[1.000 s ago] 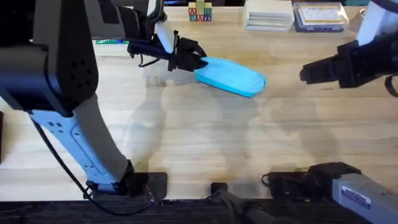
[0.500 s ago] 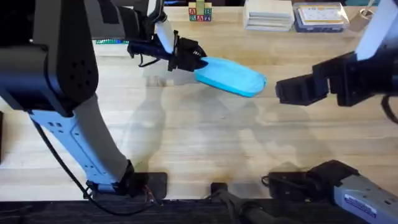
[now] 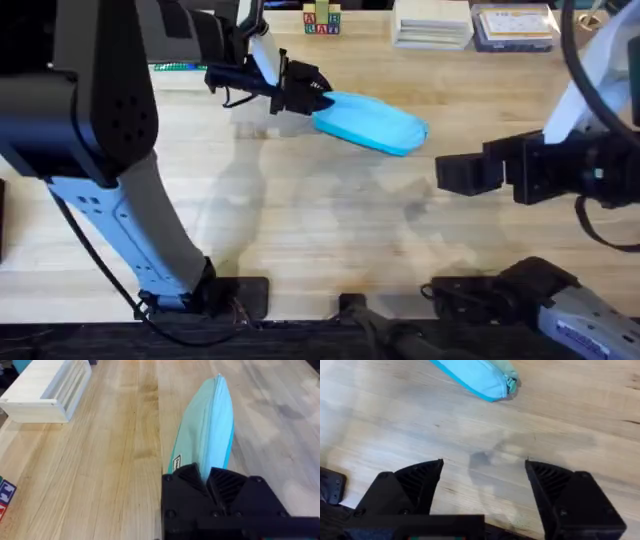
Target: Unzip the bag, pick up the pens from the table one at a time and place them inside, then zip the bag closed.
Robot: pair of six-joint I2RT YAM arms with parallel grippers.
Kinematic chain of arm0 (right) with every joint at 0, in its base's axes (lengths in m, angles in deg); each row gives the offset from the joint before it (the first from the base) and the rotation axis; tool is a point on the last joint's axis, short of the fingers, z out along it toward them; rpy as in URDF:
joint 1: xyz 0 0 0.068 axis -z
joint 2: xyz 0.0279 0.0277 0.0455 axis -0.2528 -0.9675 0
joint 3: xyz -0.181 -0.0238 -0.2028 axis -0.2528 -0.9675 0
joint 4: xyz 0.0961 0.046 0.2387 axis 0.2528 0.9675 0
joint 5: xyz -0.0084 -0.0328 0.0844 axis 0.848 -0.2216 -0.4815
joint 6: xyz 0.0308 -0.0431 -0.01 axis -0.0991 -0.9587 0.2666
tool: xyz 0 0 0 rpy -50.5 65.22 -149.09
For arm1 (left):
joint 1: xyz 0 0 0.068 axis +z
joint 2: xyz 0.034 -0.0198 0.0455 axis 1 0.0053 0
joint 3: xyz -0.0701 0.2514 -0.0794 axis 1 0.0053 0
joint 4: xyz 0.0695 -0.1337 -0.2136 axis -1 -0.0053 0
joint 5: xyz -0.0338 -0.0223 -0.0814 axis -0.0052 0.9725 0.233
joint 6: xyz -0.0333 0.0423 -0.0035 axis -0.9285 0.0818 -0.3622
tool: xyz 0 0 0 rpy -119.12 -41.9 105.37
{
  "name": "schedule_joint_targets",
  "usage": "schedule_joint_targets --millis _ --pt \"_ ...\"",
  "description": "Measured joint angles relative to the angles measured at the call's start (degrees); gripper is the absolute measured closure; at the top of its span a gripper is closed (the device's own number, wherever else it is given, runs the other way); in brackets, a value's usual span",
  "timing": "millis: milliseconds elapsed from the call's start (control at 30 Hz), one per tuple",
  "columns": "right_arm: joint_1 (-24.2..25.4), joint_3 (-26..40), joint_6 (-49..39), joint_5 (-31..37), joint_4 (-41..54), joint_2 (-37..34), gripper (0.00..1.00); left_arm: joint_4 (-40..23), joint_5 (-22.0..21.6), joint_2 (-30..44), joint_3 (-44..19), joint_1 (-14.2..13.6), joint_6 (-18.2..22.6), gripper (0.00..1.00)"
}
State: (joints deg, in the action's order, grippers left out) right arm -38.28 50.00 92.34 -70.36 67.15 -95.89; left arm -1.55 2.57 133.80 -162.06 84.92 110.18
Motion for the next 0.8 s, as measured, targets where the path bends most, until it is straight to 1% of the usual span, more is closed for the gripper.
schedule_joint_targets --millis 200,233,267,333,367,433,467,533,800 --pt "0.0 0.0 0.6 0.2 0.0 0.0 0.005 0.0 0.0 0.0 0.0 0.0 0.0 0.959" --pt "0.0 0.0 0.6 0.2 0.0 0.0 0.005 0.0 0.0 0.0 0.0 0.0 0.0 0.945" --pt "0.0 0.0 0.6 0.2 0.0 0.0 0.005 0.0 0.0 0.0 0.0 0.0 -0.1 0.840" --pt "0.0 0.0 0.6 0.2 0.0 0.0 0.003 0.2 0.0 0.0 0.0 0.3 0.0 0.544" --pt "0.0 0.0 0.6 0.2 0.0 0.0 0.003 0.2 0.0 0.0 0.0 0.5 0.0 0.368" --pt "0.0 0.0 0.6 0.2 0.0 0.0 0.004 0.2 0.0 0.0 0.0 0.8 -0.1 0.069" --pt "0.0 0.0 0.6 0.2 0.0 0.0 0.004 0.1 0.0 0.0 0.0 0.9 -0.2 0.025" --pt "0.0 0.0 0.6 0.2 0.0 0.0 0.004 0.2 0.0 0.0 0.0 1.0 -0.2 0.010" --pt "0.0 0.0 0.6 0.2 0.0 0.0 0.003 1.2 0.0 0.0 0.0 1.0 -0.2 0.007"
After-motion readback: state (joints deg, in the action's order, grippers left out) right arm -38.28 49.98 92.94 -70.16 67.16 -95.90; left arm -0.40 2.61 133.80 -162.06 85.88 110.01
